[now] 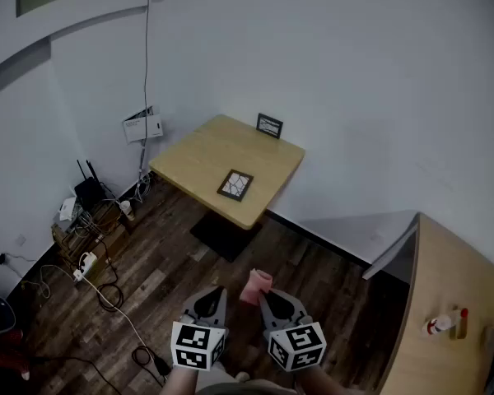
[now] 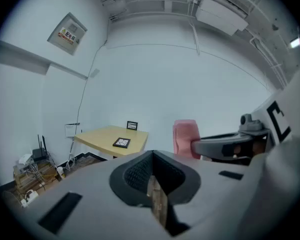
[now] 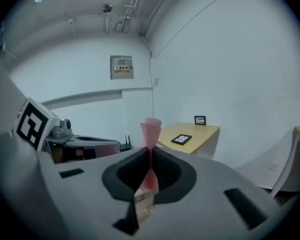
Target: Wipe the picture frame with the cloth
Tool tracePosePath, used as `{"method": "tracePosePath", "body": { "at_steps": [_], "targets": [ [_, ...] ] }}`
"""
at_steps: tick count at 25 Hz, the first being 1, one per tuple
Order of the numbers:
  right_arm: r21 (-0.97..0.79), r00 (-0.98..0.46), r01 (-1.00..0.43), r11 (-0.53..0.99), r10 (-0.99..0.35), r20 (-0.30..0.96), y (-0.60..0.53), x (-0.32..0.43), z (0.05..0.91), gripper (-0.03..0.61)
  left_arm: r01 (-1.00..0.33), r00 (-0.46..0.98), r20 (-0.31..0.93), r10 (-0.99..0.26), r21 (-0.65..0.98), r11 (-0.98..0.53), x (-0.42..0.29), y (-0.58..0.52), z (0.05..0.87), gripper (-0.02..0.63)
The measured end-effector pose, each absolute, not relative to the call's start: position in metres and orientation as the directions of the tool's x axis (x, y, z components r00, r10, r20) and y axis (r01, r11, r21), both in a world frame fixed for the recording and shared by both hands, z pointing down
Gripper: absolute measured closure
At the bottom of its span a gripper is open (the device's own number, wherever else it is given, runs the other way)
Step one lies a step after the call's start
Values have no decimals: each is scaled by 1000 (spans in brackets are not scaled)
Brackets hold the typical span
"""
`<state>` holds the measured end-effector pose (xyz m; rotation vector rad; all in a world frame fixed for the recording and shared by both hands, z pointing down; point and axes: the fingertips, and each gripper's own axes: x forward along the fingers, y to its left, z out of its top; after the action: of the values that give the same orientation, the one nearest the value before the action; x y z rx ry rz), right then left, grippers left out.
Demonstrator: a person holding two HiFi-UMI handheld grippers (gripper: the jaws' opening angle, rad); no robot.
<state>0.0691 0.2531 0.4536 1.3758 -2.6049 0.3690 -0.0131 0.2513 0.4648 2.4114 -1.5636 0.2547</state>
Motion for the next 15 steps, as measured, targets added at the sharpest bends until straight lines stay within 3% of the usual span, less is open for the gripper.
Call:
{"method": "tracePosePath", "body": {
  "at_steps": [4,15],
  "targets": [
    [-144,-559,-829,540,-794,238,273,72,444,561,-912,401,285,-870,38,-408,-12,274,460,612],
    [-133,-596,-803,581,-775,209,305,80,434,562,-945,325,232,-917,44,-324,-9,305,438,612]
  ]
}}
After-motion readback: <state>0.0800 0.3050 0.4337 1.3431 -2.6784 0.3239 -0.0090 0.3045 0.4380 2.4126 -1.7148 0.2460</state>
